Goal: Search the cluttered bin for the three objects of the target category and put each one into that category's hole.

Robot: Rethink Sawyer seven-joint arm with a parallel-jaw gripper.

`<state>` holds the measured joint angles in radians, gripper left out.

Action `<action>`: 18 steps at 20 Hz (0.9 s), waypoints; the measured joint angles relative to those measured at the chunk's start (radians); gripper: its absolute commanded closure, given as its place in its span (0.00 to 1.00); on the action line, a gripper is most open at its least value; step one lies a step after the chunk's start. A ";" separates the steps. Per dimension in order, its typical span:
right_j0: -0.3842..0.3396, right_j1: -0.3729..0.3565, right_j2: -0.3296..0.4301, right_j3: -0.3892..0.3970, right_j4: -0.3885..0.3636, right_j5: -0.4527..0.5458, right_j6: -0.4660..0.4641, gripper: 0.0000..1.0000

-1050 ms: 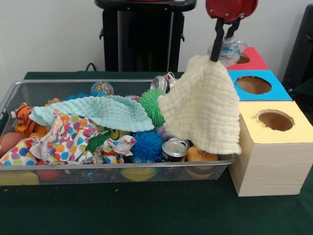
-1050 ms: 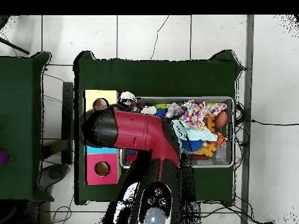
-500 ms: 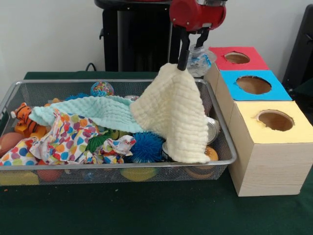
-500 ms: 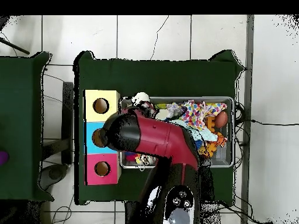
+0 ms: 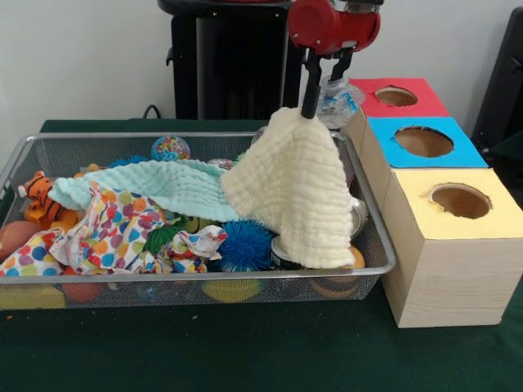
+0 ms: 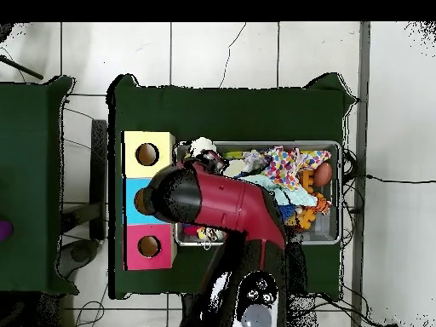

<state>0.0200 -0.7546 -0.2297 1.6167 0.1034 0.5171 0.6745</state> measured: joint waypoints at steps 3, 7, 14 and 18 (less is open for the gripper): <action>0.024 0.004 -0.007 0.000 0.000 0.000 0.000 1.00; 0.062 0.009 -0.013 -0.001 0.000 0.000 0.000 1.00; 0.108 0.015 -0.022 -0.022 0.001 0.002 0.000 1.00; 0.113 0.017 -0.030 -0.033 0.004 0.002 0.000 1.00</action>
<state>0.1329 -0.7379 -0.2596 1.5837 0.1070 0.5190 0.6749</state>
